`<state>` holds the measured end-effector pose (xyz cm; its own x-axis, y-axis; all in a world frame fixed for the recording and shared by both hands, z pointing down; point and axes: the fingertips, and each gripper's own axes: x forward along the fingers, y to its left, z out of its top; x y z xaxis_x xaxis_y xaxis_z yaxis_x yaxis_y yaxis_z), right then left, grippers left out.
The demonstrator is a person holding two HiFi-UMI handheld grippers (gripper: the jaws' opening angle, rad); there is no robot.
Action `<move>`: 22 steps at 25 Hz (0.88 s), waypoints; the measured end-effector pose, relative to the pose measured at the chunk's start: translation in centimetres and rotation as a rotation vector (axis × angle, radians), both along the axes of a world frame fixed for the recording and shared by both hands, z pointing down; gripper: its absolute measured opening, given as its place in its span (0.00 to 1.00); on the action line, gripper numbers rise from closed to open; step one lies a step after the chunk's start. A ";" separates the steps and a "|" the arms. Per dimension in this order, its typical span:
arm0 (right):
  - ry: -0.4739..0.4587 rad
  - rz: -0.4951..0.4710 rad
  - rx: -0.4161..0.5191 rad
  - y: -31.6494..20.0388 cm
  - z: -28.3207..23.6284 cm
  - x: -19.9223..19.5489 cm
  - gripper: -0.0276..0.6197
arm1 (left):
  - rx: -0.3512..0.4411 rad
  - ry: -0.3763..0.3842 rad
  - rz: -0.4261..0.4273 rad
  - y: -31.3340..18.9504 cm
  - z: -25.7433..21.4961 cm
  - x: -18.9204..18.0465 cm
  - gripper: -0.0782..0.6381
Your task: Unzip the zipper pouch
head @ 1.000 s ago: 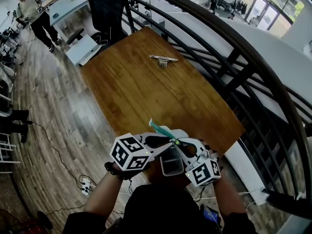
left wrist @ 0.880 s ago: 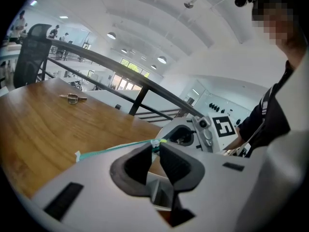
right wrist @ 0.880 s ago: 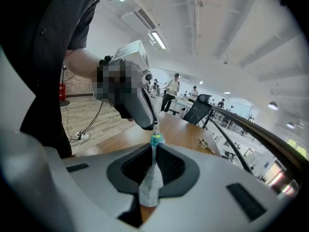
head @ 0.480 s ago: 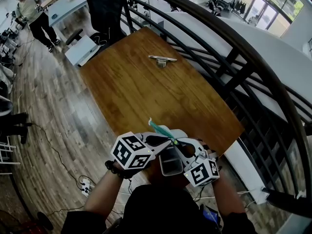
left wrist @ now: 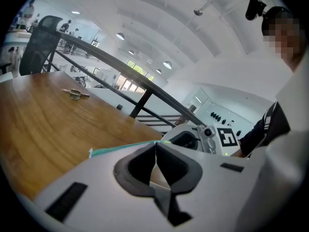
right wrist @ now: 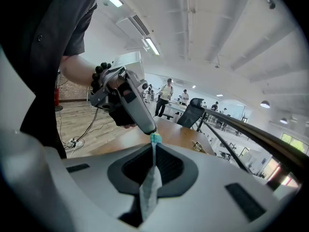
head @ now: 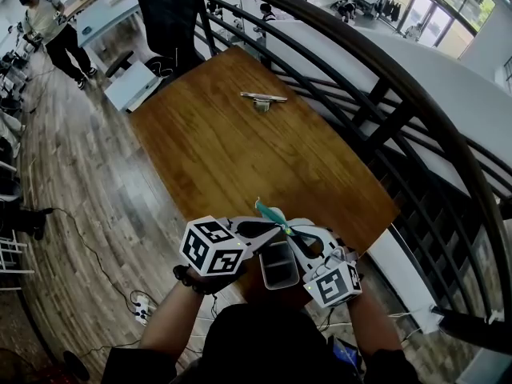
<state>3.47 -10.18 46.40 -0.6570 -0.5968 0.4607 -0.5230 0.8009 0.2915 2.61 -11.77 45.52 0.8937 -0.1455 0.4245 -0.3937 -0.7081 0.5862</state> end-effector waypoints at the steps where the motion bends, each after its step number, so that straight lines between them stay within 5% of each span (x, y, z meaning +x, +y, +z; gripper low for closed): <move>1: -0.002 0.000 0.002 0.0 -0.1 0.1 0.06 | -0.002 0.003 -0.004 -0.1 0.0 0.1 0.13; 7: 0.006 0.001 0.018 -0.3 -0.4 0.2 0.05 | 0.010 -0.003 -0.028 -0.5 -0.1 0.1 0.13; 11: -0.056 0.012 0.002 -0.1 -1.4 0.4 0.05 | 0.103 -0.120 -0.061 -1.6 0.6 -1.4 0.13; 14: -0.059 0.011 0.012 -0.4 -2.1 0.6 0.05 | 0.094 -0.048 -0.058 -1.7 -1.4 -1.7 0.13; 22: -0.040 0.035 0.021 -0.6 -1.9 0.6 0.05 | 0.130 -0.106 -0.051 -1.9 -0.7 -1.7 0.13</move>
